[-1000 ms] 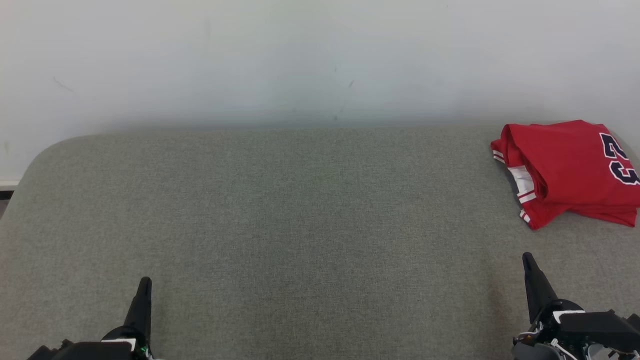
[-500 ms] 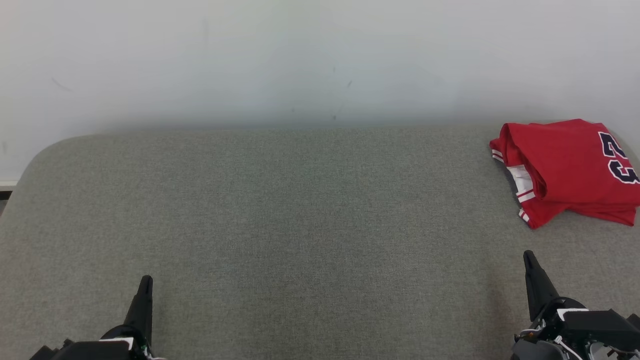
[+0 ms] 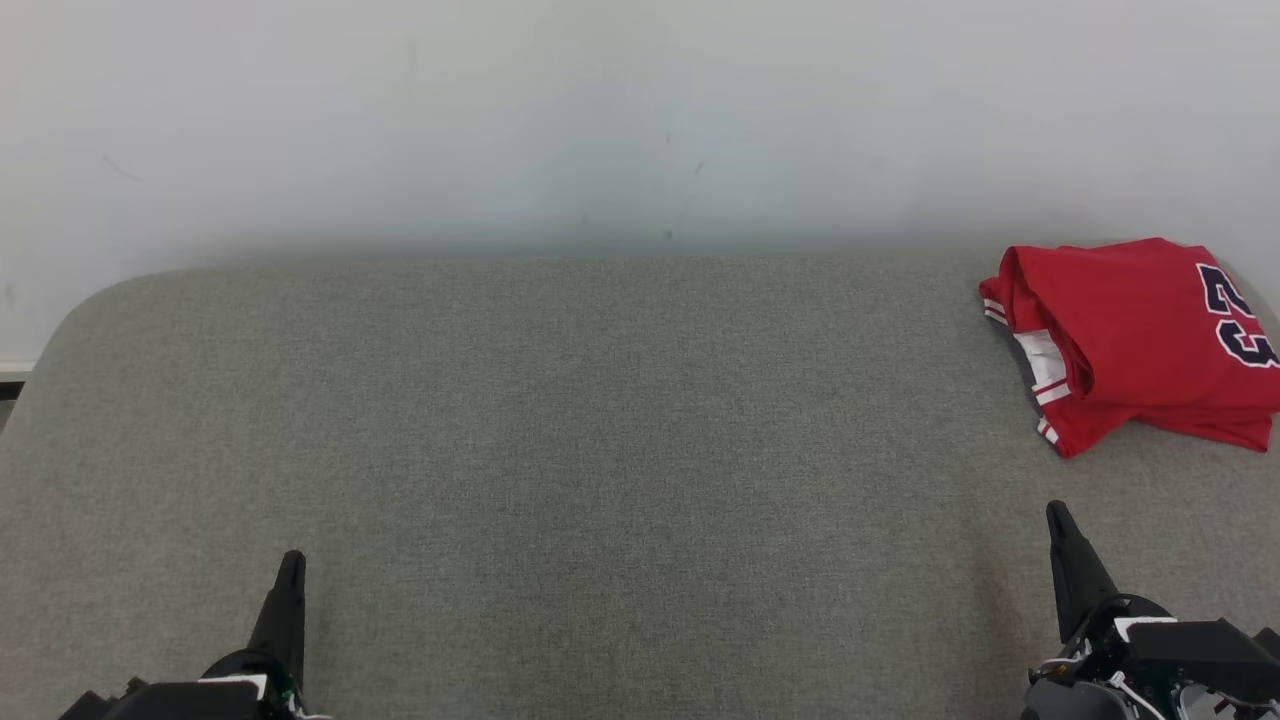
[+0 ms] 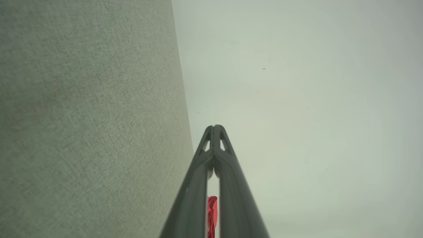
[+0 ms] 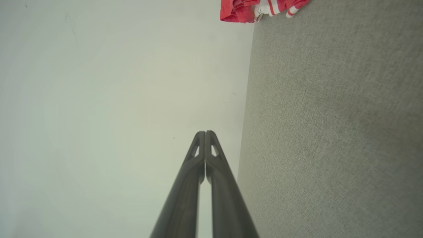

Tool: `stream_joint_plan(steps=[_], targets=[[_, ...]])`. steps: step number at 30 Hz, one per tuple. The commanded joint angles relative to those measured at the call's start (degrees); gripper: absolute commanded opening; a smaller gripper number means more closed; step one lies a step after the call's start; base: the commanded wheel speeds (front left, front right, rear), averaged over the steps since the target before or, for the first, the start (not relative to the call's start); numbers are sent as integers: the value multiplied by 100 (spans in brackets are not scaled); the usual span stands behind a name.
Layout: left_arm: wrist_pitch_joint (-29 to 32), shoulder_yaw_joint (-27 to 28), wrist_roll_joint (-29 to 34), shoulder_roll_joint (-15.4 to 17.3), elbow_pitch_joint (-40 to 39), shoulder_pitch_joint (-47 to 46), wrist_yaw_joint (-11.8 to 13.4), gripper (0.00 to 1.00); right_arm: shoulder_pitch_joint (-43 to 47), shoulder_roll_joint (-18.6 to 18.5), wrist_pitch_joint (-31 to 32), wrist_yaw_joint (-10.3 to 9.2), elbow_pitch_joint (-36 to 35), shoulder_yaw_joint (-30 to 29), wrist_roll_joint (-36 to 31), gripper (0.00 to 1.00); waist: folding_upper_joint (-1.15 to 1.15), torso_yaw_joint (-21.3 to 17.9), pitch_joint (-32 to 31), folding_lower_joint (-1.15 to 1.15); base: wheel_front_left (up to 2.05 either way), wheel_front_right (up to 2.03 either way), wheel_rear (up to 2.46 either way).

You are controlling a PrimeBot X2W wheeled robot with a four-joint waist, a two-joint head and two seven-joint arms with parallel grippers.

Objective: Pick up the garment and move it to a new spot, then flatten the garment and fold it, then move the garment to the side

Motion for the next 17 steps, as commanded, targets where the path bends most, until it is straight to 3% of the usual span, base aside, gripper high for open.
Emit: stream_joint_plan(steps=[1, 17], targets=[[3, 15, -31, -11, 2, -60, -16, 0, -42, 8, 5, -12, 2, -14, -29, 0, 0, 0, 0, 0, 0, 0, 0], [3, 14, -31, -11, 0, -59, -16, 0, -45, 26, 34, -12, 5, -39, -56, 0, 0, 0, 0, 0, 0, 0, 0]])
